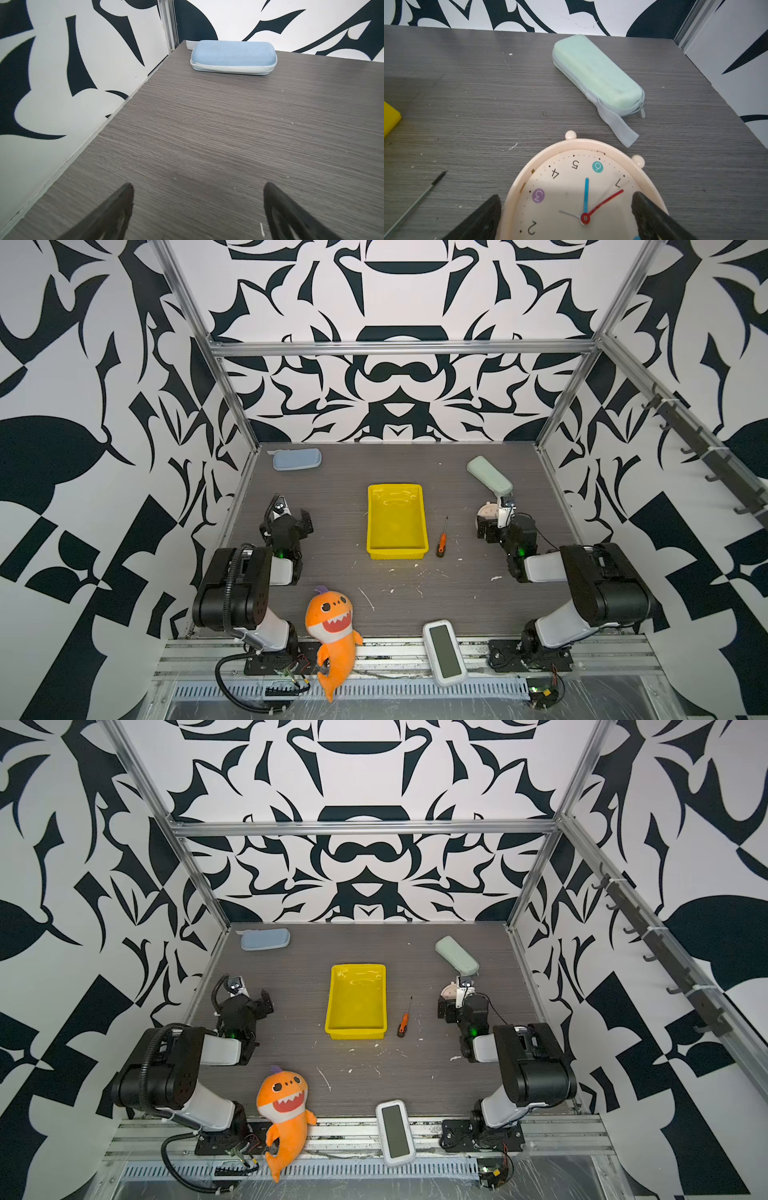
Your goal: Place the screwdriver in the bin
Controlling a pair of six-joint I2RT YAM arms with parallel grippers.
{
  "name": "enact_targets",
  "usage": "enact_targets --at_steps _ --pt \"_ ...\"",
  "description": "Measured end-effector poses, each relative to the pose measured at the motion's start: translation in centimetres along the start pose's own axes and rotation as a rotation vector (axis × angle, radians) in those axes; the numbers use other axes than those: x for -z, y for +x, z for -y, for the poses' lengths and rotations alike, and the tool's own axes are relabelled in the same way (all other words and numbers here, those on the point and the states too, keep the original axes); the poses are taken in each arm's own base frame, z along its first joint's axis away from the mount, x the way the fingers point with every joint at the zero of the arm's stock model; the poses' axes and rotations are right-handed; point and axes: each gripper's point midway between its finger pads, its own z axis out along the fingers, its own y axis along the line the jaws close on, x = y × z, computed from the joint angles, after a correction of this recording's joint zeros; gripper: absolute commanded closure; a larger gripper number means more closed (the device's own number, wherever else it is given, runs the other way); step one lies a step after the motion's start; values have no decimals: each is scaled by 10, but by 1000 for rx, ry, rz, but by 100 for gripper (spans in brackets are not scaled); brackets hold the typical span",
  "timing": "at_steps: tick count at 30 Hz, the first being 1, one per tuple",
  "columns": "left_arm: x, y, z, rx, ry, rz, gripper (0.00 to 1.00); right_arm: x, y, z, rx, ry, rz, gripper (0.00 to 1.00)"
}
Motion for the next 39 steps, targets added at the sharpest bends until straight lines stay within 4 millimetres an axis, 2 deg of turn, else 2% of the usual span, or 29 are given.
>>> enact_targets --at_steps 29,32,35,37,39 --pt "0 0 0 0 0 1 0 0 0 1 0 4 0 0" --pt "1 -3 5 -3 27 14 0 0 0 1 -1 8 0 0" --pt "8 -4 12 -13 74 40 0 2 -2 1 7 32 7 0" --pt "19 -5 16 -30 109 52 0 12 -7 1 14 56 23 0" --pt "32 -17 21 -34 139 68 0 26 -21 3 18 85 52 0"
